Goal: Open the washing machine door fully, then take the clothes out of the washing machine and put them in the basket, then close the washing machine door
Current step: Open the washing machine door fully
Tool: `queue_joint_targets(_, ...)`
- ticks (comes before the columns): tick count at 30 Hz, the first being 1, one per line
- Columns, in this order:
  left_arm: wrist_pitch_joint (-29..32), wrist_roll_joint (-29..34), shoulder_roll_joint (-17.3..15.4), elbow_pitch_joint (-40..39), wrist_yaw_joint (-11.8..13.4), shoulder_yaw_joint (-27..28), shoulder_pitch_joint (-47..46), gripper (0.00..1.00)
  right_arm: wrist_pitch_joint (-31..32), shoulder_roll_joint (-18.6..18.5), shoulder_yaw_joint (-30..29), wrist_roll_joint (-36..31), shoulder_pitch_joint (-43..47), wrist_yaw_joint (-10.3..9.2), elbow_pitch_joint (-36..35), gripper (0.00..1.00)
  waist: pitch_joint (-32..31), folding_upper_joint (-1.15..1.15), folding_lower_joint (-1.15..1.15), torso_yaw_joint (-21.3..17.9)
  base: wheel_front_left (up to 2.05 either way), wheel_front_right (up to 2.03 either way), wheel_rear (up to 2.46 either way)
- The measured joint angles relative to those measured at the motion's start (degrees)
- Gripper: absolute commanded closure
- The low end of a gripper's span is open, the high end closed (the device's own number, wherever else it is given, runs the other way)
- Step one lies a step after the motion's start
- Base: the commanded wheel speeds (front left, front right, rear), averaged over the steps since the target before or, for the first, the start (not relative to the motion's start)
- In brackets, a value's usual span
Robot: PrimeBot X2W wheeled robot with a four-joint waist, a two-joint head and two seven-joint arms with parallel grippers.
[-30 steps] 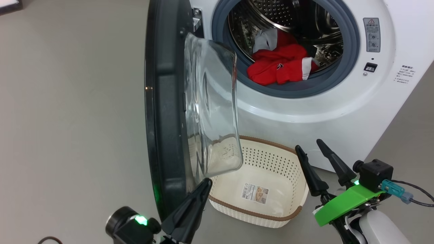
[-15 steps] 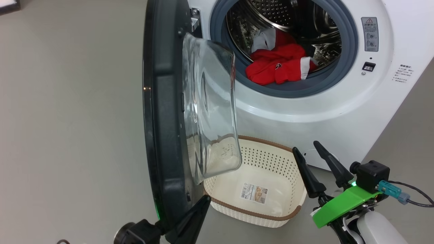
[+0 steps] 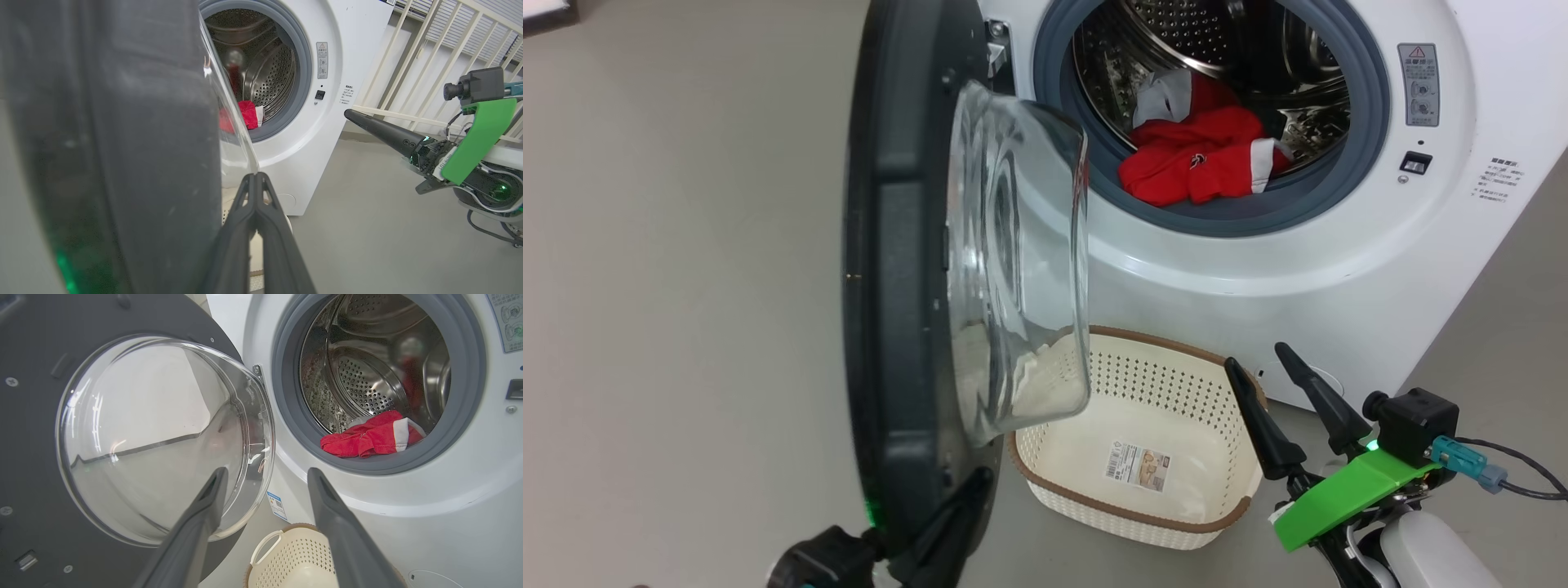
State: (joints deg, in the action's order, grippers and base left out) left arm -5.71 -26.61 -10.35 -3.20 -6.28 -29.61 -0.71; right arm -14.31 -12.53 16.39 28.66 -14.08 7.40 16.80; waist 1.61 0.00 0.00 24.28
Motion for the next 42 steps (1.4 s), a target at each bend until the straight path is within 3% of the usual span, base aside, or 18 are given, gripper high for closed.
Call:
queue_joint_targets(24,-0.9,-3.2,-6.7,4.9,4.0,11.0,-1.3,1.0,0.0,0.0,0.0,0.2,-0.1,0.0,0.5,0.0,1.4,0.0,0.0,1.6,0.0,0.0,0.0)
queue_joint_targets(42,-1.4,-5.8,-12.4,17.1,3.5,18.1,-9.8,1.0,0.0,-0.1,-0.5,0.1,-1.8,0.0,0.1,0.0,4.6,0.0,0.0,2.6,0.0,0.0,0.0)
